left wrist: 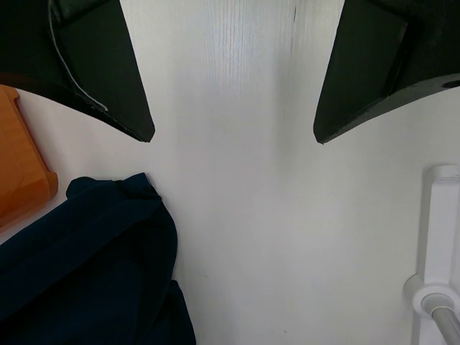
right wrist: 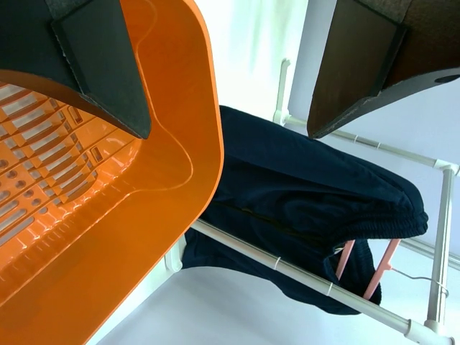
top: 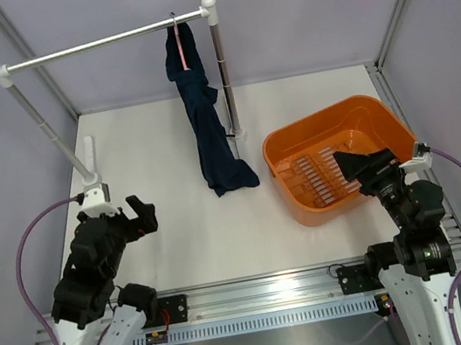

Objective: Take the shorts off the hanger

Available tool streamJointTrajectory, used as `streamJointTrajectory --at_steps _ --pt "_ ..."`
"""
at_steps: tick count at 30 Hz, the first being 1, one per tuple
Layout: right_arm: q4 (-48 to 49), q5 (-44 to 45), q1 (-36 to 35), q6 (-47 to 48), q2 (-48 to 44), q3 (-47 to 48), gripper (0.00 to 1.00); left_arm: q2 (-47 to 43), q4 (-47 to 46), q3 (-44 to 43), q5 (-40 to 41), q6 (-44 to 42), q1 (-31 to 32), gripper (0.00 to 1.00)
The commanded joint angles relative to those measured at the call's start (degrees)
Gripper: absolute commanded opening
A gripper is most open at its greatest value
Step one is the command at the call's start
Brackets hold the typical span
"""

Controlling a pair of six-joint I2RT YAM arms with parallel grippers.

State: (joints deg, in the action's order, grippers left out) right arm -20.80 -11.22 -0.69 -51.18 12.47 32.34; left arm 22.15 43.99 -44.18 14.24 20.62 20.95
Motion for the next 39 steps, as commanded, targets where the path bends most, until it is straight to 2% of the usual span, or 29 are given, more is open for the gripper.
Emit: streamJointTrajectory --at_steps 1,12,16,21,23,24,34,39 --pt "2.7 0.3 0.2 -1.5 -0.8 1.5 0.99 0.5 -2.9 -0.1 0.7 0.5 0.2 0.99" --pt "3.3 -0.2 0.2 -1.6 1.2 1.9 0.99 1.0 -3.2 -0.3 -0.3 0.1 0.2 0.99" --pt "4.0 -0.8 0.2 -2.1 1.7 2.4 0.99 0.9 -3.7 -2.2 -3.9 -0.3 0.2 0.99" --pt "3.2 -1.3 0.2 -1.9 1.3 2.3 1.0 8.6 -7.5 -13.1 -7.9 3.3 0.2 0.97" --pt "2.9 -1.5 0.2 -1.6 1.2 2.5 0.99 15.9 -7.5 -18.5 -7.0 4.0 0.4 0.97" --pt "2.4 -1.5 0.2 -1.5 1.1 2.9 1.0 18.6 -7.5 -24.3 -6.8 3.8 0.6 0.97" --pt "0.4 -2.0 0.2 0.3 1.2 4.6 0.99 49.7 -8.1 -61.3 -0.7 0.4 3.8 0.98" --pt "-0.9 -3.0 0.3 1.0 1.3 5.7 0.99 62.2 -12.1 -70.6 1.8 -0.3 3.9 0.99"
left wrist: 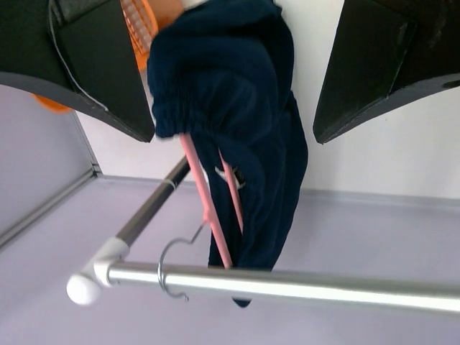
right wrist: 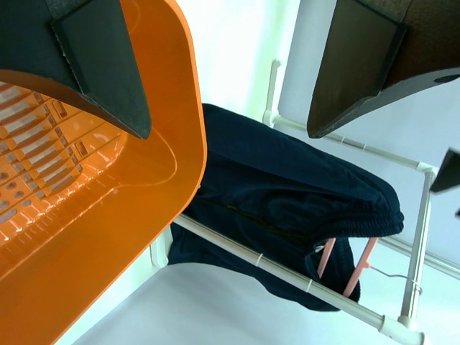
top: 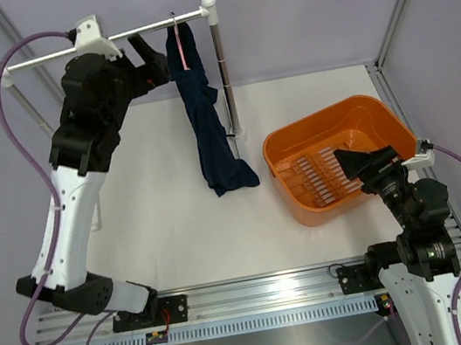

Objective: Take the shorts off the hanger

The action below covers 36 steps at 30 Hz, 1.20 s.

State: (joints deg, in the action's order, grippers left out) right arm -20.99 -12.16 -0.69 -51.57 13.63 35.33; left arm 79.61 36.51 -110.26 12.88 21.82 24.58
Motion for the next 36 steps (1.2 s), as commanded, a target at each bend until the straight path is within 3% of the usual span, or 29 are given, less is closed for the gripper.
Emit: streamJointTrajectory --at_steps 1,8,12,18,36 --pt "-1.5 -2.0 0.2 1.6 0.1 2.9 1.0 6.1 -7.3 -5.2 2.3 -2.0 0.2 0.99" --pt "-2.6 -1.3 0.2 2.8 -0.3 3.1 0.99 13.5 -18.1 -7.7 2.2 -3.4 1.3 0.99" --pt "-2.6 -0.9 0.2 3.4 0.5 2.6 0.99 18.2 -19.6 -12.3 -0.1 -4.9 2.3 0.99" --pt "-2.3 0.0 0.2 4.0 1.1 1.8 0.99 22.8 -19.2 -15.6 3.5 -8.9 4.9 0.99" --pt "-3.9 2.0 0.2 5.8 3.3 2.7 0.99 25.0 -18.1 -11.6 7.8 -9.9 5.1 0.97"
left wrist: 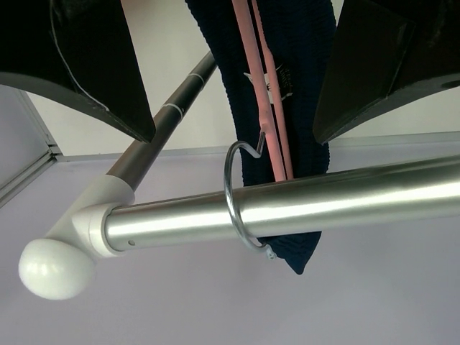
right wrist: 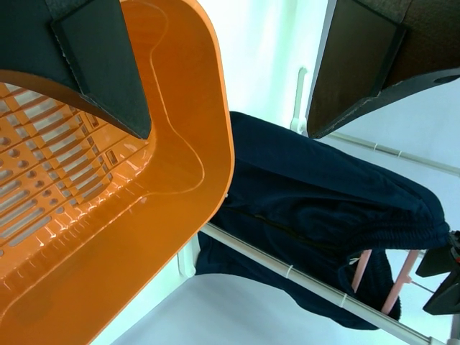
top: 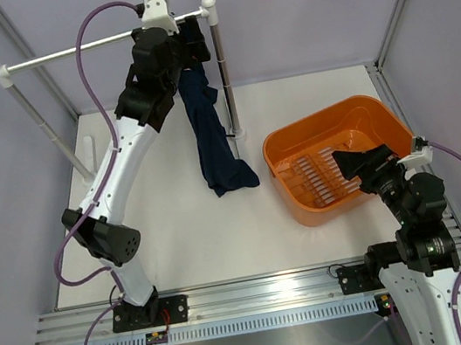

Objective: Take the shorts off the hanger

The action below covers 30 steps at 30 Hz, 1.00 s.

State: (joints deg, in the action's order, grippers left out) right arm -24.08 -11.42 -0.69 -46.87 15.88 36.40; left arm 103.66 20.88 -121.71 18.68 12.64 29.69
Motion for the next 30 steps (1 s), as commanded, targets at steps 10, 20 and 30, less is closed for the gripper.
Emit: streamJointTrajectory --at_steps 10,20,30 --pt "-1.2 1.9 0.2 1.6 1.6 2.8 1.0 1.3 -1.3 1.6 2.0 -0.4 0.0 0.81" --pt "-2.0 2.1 0.2 1.7 1.5 3.6 1.0 -0.3 -0.8 5.3 2.3 -0.4 0.2 0.66" --pt "-2.4 2.3 0.2 1.3 0.9 3.1 0.99 -2.2 0.6 5.8 3.9 -2.2 0.2 0.25"
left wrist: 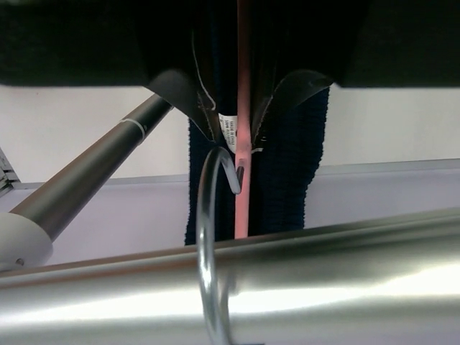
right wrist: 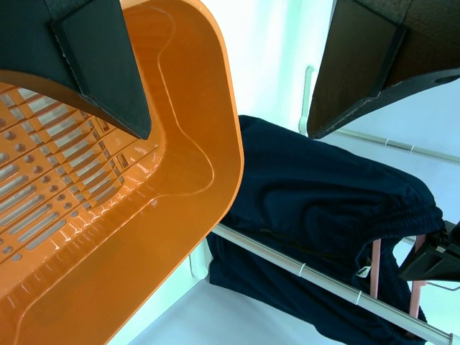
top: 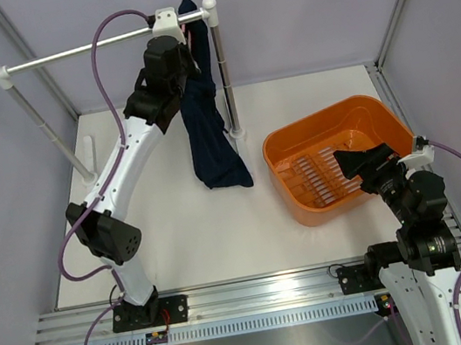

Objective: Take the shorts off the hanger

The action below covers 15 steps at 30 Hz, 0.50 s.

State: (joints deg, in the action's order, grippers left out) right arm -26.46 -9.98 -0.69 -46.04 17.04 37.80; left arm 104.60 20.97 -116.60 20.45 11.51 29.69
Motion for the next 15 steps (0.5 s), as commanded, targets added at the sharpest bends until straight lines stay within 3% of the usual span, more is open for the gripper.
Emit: streamJointTrajectory --at_steps 1,6,15 --pt "0.2 0.8 0.2 0.4 -0.3 1.6 0.99 -3.4 0.4 0.8 2.4 -1.1 0.2 0.21" --pt "0.5 0.4 0.2 0.3 -0.3 1.0 0.99 -5.2 -0.3 0.6 3.6 -2.5 0.2 0.0" --pt "1.1 0.0 0.2 0.3 -0.8 0.5 0.99 -7.7 1.7 -6.2 3.9 -5.0 0.1 0.0"
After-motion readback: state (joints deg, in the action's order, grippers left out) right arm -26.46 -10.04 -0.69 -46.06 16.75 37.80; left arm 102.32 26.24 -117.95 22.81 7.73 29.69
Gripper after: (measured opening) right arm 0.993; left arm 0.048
